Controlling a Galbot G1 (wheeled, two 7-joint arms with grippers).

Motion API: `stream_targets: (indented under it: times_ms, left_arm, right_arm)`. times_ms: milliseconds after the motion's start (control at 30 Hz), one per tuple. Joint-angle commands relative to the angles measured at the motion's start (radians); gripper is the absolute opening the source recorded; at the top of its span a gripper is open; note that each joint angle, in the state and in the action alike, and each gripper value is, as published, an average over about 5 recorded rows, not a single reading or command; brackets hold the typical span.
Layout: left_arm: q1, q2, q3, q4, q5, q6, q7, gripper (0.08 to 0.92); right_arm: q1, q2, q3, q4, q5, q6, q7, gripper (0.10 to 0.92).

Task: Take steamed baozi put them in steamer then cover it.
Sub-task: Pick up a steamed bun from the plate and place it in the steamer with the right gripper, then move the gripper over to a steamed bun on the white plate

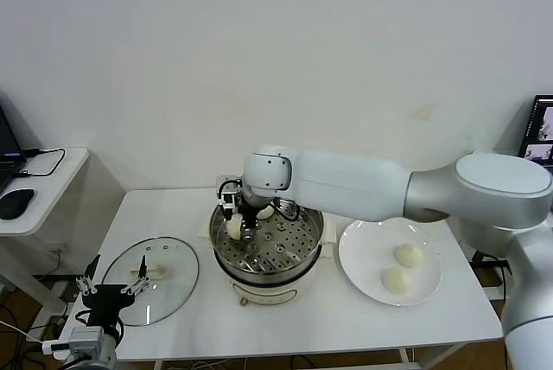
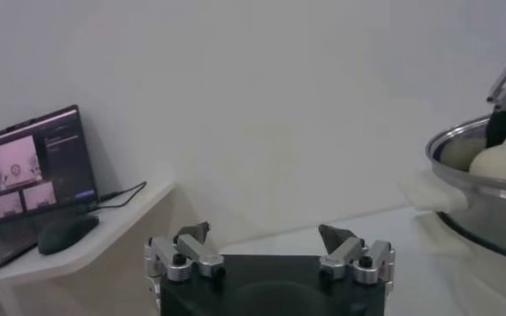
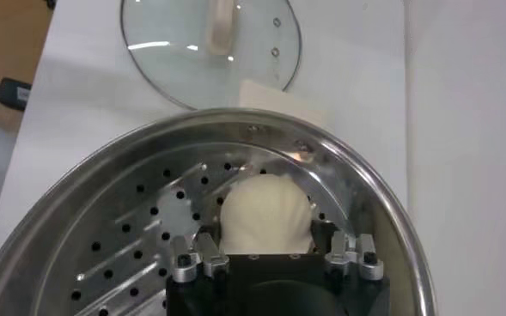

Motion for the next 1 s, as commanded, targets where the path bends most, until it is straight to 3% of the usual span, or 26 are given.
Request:
stream_targets:
  times_ms: [33, 233, 667, 1000]
  left_arm:
    - [-0.002, 0.001, 0.002, 0.001, 0.000, 0.000, 0.000, 0.823]
    - [-0.006, 0.001, 0.005, 0.001, 0.001, 0.002, 0.001, 0.823]
    - [-0.010, 0.009, 0.013, -0.001, 0.001, 0.006, 0.004, 0.823]
    - [-0.002, 0.001, 0.027, -0.002, 0.007, 0.009, 0.004, 0.823]
  right_arm:
    - [0.009, 0.012, -0.002, -0.001, 0.012, -0.011, -0.009, 0.726]
    - [0.124, -0.127, 0.000, 0.108, -0.024, 0.000, -0.139, 0.819]
    - [0.241, -0.698, -0.027, 0.387, -0.334, 0.268, -0.462, 0.823]
    - [0.048, -0.969, 0.055, 0.448, -0.533, 0.423, -0.526, 0.823]
